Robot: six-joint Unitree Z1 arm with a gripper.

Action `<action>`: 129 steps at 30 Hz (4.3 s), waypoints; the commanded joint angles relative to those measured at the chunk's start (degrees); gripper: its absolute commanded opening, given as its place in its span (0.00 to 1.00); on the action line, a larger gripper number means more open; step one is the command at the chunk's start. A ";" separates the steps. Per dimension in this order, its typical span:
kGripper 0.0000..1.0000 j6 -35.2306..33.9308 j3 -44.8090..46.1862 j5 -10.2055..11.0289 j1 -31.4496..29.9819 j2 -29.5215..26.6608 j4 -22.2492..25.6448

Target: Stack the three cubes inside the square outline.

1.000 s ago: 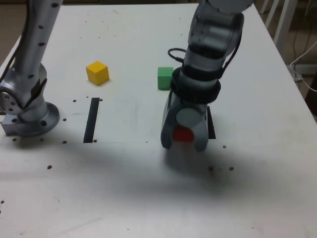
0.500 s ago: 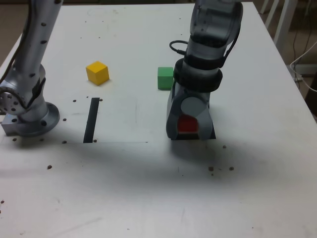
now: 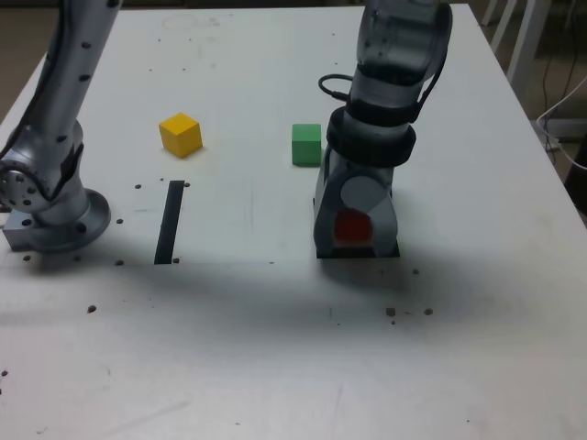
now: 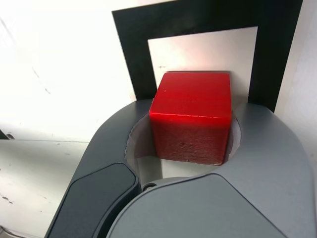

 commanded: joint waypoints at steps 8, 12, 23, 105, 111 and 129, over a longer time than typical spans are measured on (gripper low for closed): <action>0.72 0.63 0.12 -0.13 0.13 0.47 -1.16; 0.98 0.73 0.59 -0.15 0.13 0.32 -1.34; 0.99 0.73 2.50 0.32 0.32 -1.47 -1.93; 0.96 5.45 30.43 11.09 46.29 -17.34 -1.48; 0.90 7.01 30.07 10.65 47.89 -16.36 -1.40; 0.27 10.77 30.52 9.20 48.47 -13.47 -6.29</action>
